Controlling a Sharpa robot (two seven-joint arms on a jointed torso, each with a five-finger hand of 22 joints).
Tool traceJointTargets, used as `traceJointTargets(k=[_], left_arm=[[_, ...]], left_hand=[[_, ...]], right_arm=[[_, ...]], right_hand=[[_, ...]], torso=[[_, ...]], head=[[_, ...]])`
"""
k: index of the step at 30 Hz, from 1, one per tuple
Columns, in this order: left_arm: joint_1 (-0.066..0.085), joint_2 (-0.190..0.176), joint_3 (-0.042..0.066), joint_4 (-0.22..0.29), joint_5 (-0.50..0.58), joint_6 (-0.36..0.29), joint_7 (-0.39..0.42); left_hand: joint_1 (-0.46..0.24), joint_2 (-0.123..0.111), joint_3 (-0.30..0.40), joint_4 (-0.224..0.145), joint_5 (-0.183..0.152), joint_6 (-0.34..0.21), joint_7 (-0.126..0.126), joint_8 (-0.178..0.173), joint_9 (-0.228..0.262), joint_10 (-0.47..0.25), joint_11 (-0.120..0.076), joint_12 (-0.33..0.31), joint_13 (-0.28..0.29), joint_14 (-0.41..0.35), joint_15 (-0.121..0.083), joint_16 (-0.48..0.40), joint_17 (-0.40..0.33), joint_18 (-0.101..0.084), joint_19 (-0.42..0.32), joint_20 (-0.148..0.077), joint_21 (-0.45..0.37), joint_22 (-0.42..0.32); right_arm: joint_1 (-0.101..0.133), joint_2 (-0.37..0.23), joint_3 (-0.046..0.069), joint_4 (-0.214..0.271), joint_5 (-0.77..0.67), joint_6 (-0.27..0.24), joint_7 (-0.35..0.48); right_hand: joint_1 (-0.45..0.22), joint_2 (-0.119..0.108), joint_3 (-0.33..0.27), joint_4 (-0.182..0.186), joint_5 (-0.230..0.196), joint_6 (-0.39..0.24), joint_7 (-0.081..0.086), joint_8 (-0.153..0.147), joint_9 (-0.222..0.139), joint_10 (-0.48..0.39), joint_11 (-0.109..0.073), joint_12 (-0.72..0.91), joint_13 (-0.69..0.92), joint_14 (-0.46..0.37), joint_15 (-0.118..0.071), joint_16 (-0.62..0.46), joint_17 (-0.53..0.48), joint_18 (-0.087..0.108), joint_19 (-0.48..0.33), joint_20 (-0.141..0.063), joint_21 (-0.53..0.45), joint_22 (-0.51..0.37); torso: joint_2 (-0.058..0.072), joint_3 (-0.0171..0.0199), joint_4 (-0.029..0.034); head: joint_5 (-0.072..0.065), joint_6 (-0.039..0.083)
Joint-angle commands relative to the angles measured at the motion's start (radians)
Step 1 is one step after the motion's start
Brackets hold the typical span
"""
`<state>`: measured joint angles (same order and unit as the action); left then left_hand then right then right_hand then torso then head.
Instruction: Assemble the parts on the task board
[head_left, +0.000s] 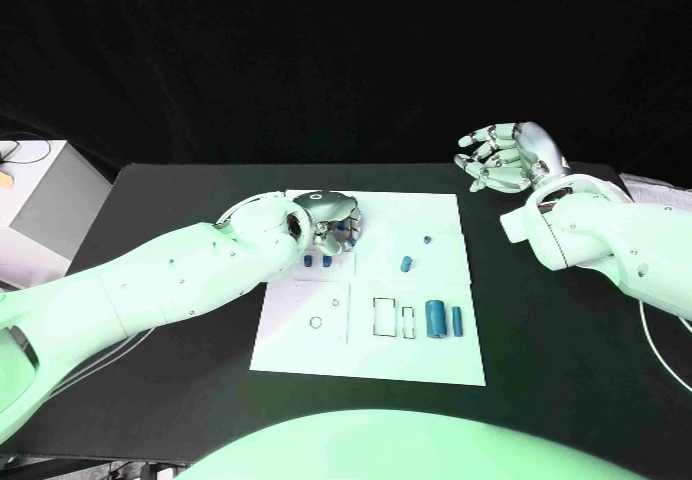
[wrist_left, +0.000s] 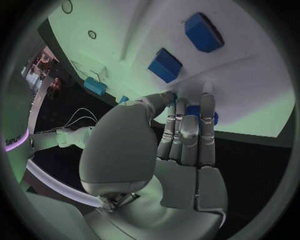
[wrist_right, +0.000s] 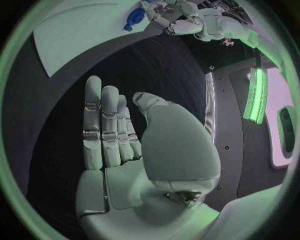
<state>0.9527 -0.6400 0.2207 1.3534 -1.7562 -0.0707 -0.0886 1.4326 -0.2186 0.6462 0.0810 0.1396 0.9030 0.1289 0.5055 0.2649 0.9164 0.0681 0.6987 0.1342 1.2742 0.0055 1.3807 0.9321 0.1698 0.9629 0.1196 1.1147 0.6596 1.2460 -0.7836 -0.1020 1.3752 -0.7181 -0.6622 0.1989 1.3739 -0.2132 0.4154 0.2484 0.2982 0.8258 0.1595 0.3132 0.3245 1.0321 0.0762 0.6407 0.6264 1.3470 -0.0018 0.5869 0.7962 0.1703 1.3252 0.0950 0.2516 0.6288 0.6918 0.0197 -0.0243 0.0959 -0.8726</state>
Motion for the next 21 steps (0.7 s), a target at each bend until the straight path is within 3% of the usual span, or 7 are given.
traceJointTargets(k=[1,5,21], left_arm=[[0.0,0.001,0.0,0.003,0.01,0.013,0.024],[0.0,0.0,0.0,0.003,0.016,0.009,0.025],[-0.001,-0.023,0.002,0.029,0.046,-0.059,0.051]], left_hand=[[0.002,0.017,0.003,-0.011,-0.003,0.019,0.002,-0.011,0.008,0.025,-0.001,-0.027,-0.008,0.014,-0.003,0.009,0.011,0.008,0.003,-0.007,0.011,0.012],[-0.003,0.022,0.004,-0.022,-0.003,0.034,0.007,-0.035,0.014,0.057,0.002,-0.075,-0.02,0.02,-0.001,0.013,0.012,0.007,0.003,-0.006,0.022,0.022],[-0.002,0.027,0.021,-0.052,-0.001,0.073,0.009,-0.072,0.032,0.125,0.003,-0.161,-0.025,0.059,-0.002,0.033,0.057,-0.003,0.047,-0.007,0.069,0.085]], right_arm=[[0.0,0.001,0.0,0.0,-0.001,0.007,0.008],[0.0,0.002,0.0,-0.001,-0.001,0.007,0.008],[-0.001,0.002,0.0,-0.003,-0.002,0.011,0.006]], right_hand=[[-0.009,0.001,0.0,-0.001,0.004,0.001,0.007,0.006,0.001,-0.006,0.002,-0.004,-0.001,0.004,-0.001,-0.002,0.001,0.011,0.009,0.001,-0.004,-0.001],[-0.009,0.002,0.001,-0.002,0.004,0.001,0.007,0.007,0.001,-0.006,0.002,-0.004,-0.001,0.005,-0.001,-0.003,0.001,0.011,0.01,0.001,-0.004,-0.002],[-0.008,0.002,0.001,-0.003,0.004,0.002,0.007,0.007,0.001,-0.006,0.002,-0.004,-0.001,0.005,-0.001,-0.004,0.002,0.011,0.011,0.0,-0.005,-0.002]], torso=[[0.0,0.0001,0.0],[0.001,0.0002,0.0001],[0.0,-0.0008,0.0]], head=[[0.0,0.0],[0.001,0.0],[0.004,0.0]])
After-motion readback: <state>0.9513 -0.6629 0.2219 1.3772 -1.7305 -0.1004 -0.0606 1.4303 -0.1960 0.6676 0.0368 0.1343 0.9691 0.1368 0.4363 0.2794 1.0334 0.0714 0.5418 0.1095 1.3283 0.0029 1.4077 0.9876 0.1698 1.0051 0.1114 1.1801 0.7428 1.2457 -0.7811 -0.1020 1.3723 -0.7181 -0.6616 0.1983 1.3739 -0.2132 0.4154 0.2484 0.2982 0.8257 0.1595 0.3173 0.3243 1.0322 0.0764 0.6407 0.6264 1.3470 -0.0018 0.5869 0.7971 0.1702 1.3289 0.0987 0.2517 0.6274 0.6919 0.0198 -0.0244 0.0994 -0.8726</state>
